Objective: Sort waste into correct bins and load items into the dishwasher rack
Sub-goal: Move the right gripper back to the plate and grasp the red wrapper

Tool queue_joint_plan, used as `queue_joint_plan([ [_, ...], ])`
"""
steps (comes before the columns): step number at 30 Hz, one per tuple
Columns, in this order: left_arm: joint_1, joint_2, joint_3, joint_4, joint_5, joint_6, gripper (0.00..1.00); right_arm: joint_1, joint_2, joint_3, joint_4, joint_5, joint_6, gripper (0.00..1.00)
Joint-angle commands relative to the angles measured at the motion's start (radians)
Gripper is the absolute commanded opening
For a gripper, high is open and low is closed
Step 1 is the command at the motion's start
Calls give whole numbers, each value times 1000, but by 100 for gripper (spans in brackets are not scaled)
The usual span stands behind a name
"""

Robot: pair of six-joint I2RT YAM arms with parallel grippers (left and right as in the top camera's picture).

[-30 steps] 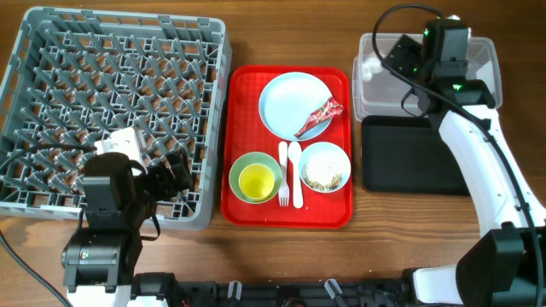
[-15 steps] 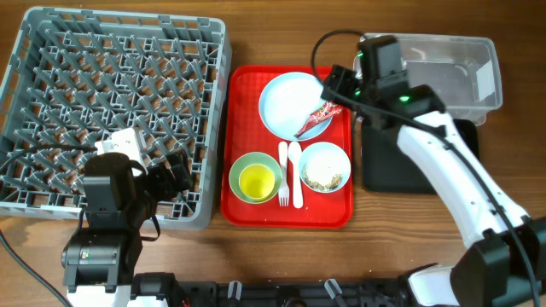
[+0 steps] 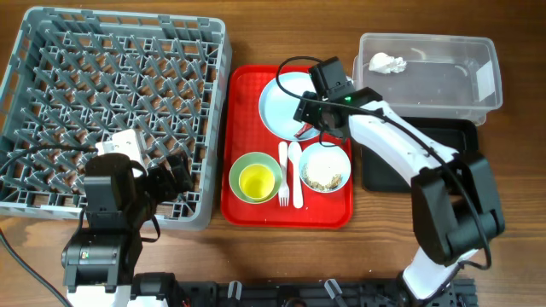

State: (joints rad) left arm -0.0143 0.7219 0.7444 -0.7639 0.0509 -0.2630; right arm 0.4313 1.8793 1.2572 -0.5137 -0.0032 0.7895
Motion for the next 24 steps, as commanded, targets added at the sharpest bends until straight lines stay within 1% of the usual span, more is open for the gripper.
queue_joint_plan([
  [1, -5, -3, 17, -1, 8, 20, 100, 2, 33, -8, 23, -12, 24, 70],
  [4, -5, -4, 17, -1, 8, 20, 100, 3, 58, -8, 21, -19, 51, 70],
  [10, -5, -4, 17, -1, 8, 20, 100, 3, 79, -8, 34, -23, 59, 69],
  [11, -5, -3, 17, 0, 8, 20, 100, 3, 79, -8, 34, -23, 60, 65],
  [12, -5, -4, 17, 0, 8, 20, 100, 3, 79, -8, 34, -23, 59, 59],
  [14, -5, -4, 17, -1, 8, 20, 100, 3, 79, -8, 32, -23, 60, 50],
  [16, -5, -3, 17, -1, 8, 20, 100, 3, 79, -8, 26, -23, 59, 37],
  [18, -5, -3, 17, -1, 8, 20, 100, 3, 79, -8, 23, -30, 59, 18],
  [19, -5, -4, 17, -1, 8, 20, 100, 3, 79, -8, 23, -39, 59, 12],
  [20, -5, -3, 17, -1, 8, 20, 100, 3, 79, -7, 24, -47, 60, 4],
  [24, -5, -4, 17, -1, 8, 20, 100, 3, 69, -7, 23, -46, 55, 4],
])
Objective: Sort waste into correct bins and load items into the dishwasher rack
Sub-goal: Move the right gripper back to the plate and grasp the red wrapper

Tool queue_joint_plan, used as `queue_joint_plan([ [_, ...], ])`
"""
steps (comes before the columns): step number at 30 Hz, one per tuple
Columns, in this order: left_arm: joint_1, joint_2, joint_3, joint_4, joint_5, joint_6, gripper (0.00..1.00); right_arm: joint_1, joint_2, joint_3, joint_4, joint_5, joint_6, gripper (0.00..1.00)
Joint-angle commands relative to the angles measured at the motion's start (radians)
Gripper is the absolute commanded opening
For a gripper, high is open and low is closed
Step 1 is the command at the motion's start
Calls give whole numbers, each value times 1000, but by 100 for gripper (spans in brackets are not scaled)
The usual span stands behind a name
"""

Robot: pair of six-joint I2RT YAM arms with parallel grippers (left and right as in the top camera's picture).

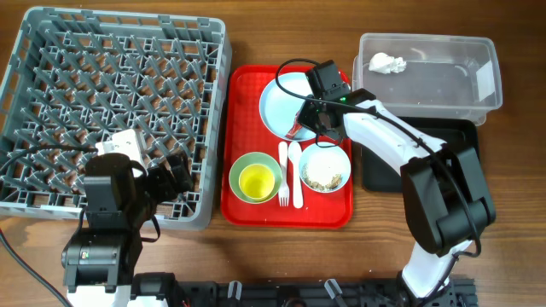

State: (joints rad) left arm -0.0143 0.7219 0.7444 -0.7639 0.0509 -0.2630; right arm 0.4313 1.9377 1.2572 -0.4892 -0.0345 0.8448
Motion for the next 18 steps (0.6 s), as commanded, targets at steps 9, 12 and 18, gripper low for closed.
queue_joint_plan([
  [9, -5, -4, 17, -1, 8, 20, 100, 3, -14, -7, -5, -11, 19, 38],
  [12, -5, -4, 17, -1, 8, 20, 100, 4, -10, -8, -1, -11, 23, 39],
  [18, -5, -4, 17, -1, 8, 20, 100, 45, -9, -8, 40, -6, 24, 39],
])
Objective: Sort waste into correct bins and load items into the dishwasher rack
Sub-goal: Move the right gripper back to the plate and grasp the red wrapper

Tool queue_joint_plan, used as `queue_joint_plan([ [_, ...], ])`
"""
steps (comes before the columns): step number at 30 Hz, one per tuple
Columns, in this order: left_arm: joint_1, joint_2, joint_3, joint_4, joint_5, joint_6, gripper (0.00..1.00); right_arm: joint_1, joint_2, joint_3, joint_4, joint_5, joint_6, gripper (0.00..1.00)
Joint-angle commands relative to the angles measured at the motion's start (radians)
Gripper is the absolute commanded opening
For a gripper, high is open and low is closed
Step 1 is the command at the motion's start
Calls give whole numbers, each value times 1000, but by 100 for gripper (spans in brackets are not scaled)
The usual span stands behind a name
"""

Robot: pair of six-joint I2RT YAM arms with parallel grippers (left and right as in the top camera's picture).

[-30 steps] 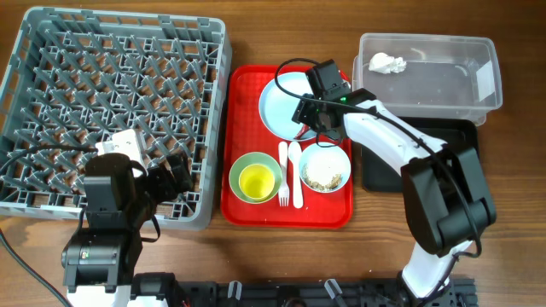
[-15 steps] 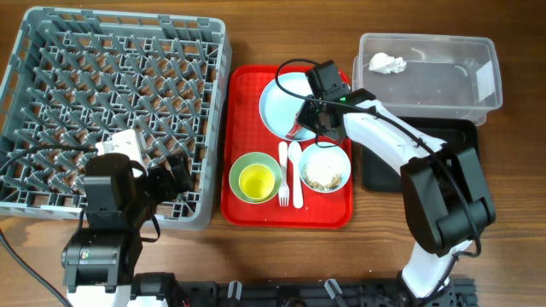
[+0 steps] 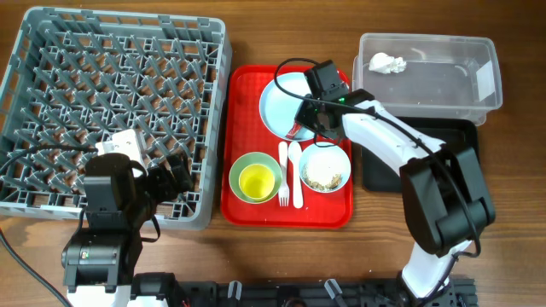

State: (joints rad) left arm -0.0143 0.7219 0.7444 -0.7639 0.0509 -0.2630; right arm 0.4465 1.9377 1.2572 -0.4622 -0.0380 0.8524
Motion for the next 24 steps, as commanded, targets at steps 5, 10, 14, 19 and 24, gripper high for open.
queue_joint_plan([
  [5, -5, -4, 17, -1, 8, 20, 100, 61, 27, -8, 7, 27, 85, 39],
  [10, -5, -4, 17, -1, 8, 20, 100, 63, 51, -8, 16, 27, 101, 23],
  [14, -5, -4, 17, -1, 8, 20, 100, 63, 51, -8, 7, 27, 100, 18],
  [19, -5, -4, 17, -1, 8, 20, 100, 64, 52, -8, -9, 27, 120, 4],
  [24, -5, -4, 17, 0, 8, 20, 100, 60, 25, -7, -19, 20, 74, 4],
])
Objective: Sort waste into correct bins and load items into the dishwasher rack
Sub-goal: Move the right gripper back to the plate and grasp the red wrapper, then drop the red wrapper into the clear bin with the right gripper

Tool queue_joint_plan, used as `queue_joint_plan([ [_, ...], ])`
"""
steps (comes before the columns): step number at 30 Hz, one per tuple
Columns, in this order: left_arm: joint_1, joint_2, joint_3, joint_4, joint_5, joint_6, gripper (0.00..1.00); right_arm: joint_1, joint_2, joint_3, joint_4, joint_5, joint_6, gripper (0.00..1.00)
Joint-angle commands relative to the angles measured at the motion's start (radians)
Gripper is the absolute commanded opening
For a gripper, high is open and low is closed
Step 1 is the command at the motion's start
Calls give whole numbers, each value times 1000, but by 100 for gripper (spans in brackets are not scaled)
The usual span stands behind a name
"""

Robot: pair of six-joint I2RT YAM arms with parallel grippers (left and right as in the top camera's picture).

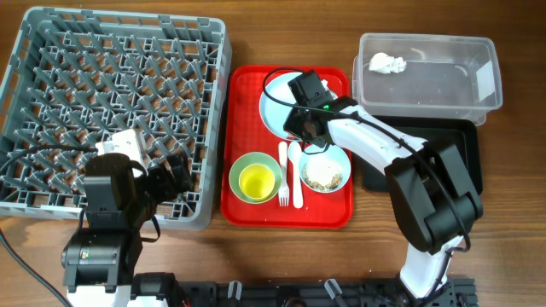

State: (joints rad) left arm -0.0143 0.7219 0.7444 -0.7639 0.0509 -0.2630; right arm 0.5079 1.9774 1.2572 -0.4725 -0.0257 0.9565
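A red tray [247, 85] holds a light blue plate [275, 107], a green bowl [256, 179] with yellow liquid, a white bowl [324, 173] with food scraps, and a white fork [282, 175] and spoon [296, 175]. My right gripper [300, 126] hangs over the plate's lower right part. Its fingers are hidden under the wrist, so neither its state nor anything in it shows. My left gripper [177, 173] rests over the near right corner of the grey dishwasher rack [119, 51]. Its jaws cannot be made out.
A clear plastic bin [444, 81] at the back right holds a crumpled white paper [386, 62]. A black tray [452, 158] lies in front of it, partly under my right arm. Bare wooden table [512, 222] surrounds them.
My right gripper has shifted left over the plate, toward its middle. The left arm and all the dishes are where they were.
My right gripper first stood at the plate's right edge. It then sat slightly further left and closer over the plate's lower right rim and stayed there. Now it is further left over the plate. The left arm stayed still at the rack's corner throughout.
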Motion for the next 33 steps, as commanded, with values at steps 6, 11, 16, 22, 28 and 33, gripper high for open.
queue_joint_plan([
  [6, -5, -4, 17, 0, 8, 20, 100, -80, -261, 7, -29, 112, -228, 4],
  [11, -5, -4, 17, 0, 8, 20, 100, -248, -434, 7, -63, 206, -223, 4],
  [16, -5, -4, 17, 0, 8, 20, 100, -451, -406, 7, -50, 144, -245, 11],
  [22, -5, -4, 17, 0, 8, 20, 100, -547, -379, 7, 54, -11, -427, 61],
  [28, -5, -3, 17, 0, 8, 20, 100, -537, -505, 9, -108, -209, -606, 65],
  [33, -5, -4, 17, 0, 8, 20, 100, -467, -611, 9, -420, -297, -771, 73],
])
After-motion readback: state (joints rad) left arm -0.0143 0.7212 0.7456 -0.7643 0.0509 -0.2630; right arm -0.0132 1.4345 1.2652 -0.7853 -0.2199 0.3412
